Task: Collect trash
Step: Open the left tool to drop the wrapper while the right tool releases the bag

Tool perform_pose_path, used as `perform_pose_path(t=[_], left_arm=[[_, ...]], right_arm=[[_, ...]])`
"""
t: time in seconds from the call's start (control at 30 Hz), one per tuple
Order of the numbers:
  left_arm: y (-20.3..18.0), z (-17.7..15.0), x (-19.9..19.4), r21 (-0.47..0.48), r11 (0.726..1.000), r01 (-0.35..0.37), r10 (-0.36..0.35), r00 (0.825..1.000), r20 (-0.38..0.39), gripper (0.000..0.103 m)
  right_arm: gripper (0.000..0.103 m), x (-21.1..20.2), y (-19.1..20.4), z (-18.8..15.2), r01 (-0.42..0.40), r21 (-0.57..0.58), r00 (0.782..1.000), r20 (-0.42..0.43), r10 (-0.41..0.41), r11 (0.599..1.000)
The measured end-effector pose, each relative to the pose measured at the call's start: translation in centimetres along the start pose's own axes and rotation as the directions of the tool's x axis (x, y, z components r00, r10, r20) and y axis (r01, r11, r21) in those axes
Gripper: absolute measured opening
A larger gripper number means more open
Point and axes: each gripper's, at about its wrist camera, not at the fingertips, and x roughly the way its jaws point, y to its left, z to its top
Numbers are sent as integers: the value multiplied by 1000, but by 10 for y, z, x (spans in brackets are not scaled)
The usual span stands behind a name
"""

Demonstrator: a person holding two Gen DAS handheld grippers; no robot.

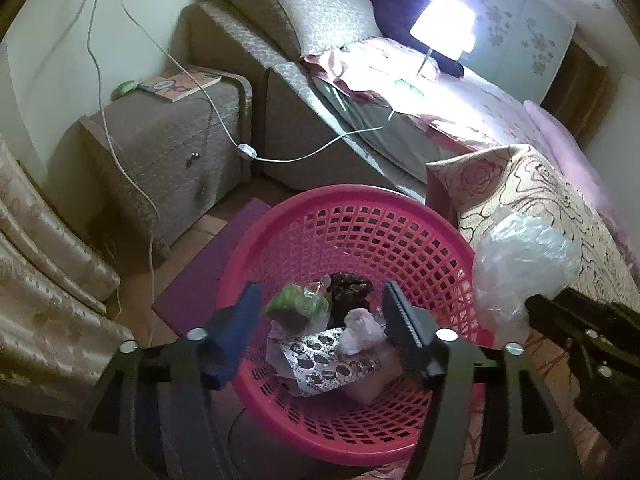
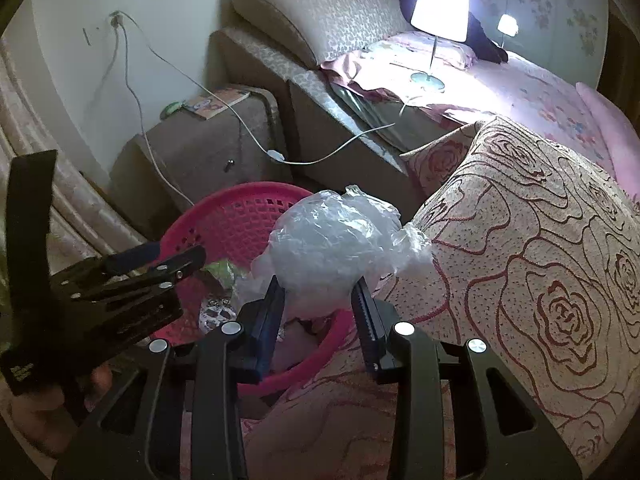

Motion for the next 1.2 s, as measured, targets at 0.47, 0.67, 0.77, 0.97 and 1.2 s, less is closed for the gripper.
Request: perform_pose_path(t=[0.47, 0.67, 0.77, 0.97, 1.2], left_arm=[[2, 13, -25, 20, 994, -110, 108, 989, 101, 74], [8, 16, -28, 7, 994, -113, 112, 988, 107, 74], [11, 17, -28, 1, 994, -114, 113, 988, 109, 74], [12, 17, -29, 0, 993, -115, 114, 987, 109, 74], [12, 17, -29, 2, 993, -117, 116, 987, 110, 75]], right_arm=[[37, 26, 5, 13, -47, 15, 997, -63, 48, 999], [61, 32, 10, 17, -81, 44, 994, -66, 84, 996], [66, 30, 10, 17, -84, 54, 995, -57, 87, 995], [68, 22, 5, 15, -90, 70, 995, -28, 92, 993], [69, 8, -1, 6, -81, 67, 997, 5, 81, 994]])
